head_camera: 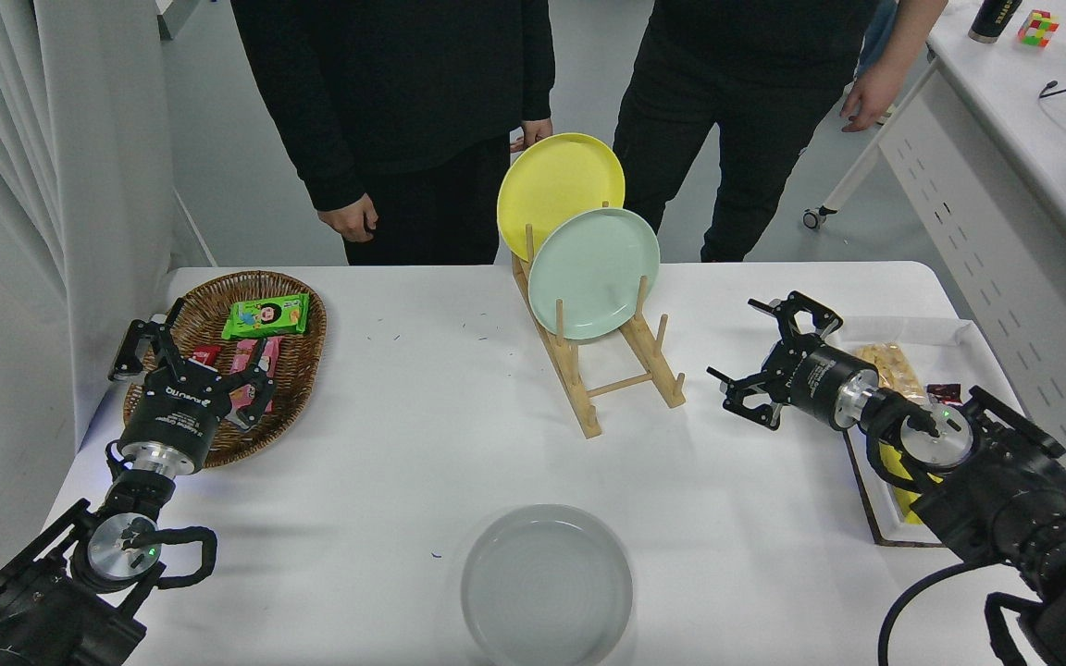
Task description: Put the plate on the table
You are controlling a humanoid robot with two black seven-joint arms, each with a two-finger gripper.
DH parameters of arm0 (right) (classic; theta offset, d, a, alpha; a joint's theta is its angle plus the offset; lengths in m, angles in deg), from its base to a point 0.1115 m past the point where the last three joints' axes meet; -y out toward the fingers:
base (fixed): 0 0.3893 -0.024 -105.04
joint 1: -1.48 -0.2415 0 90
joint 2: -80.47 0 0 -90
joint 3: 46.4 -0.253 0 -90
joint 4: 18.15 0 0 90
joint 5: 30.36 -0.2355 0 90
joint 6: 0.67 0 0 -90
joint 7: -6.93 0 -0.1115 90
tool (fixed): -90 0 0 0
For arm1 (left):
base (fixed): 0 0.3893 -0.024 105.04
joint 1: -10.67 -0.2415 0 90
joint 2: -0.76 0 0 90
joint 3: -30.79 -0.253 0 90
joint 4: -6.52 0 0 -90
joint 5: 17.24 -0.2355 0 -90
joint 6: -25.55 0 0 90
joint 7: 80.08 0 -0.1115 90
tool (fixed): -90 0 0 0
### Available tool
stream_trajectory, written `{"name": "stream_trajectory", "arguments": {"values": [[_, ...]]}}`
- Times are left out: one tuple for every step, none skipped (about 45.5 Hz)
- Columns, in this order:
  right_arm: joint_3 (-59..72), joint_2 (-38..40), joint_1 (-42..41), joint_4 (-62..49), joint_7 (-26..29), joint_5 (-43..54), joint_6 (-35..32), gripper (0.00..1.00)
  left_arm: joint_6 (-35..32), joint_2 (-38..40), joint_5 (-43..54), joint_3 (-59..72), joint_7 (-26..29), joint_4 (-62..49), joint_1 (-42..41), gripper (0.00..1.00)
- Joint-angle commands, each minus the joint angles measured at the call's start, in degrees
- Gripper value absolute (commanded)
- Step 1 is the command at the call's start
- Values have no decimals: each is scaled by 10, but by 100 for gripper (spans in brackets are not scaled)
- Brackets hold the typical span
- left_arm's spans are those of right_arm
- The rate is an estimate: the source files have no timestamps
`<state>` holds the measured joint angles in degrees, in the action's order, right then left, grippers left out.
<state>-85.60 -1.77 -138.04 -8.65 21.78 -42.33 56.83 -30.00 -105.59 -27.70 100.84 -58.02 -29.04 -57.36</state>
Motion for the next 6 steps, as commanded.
{"name": "stream_trajectory", "arguments": {"values": [[-3,1,-9,7,0,-2,-1,99,0,0,0,0,0,1,0,98],[-3,1,-8,7,0,-2,-1,99,0,0,0,0,0,1,0,98],[-3,1,-8,7,0,-2,-1,99,0,0,0,0,0,1,0,98],[-3,1,-8,7,0,-2,-1,99,0,0,0,0,0,1,0,98],[-3,1,-7,7,0,-2,-1,99,0,0,0,0,0,1,0,98],[-3,1,-7,7,0,-2,-1,99,0,0,0,0,0,1,0,98]]}}
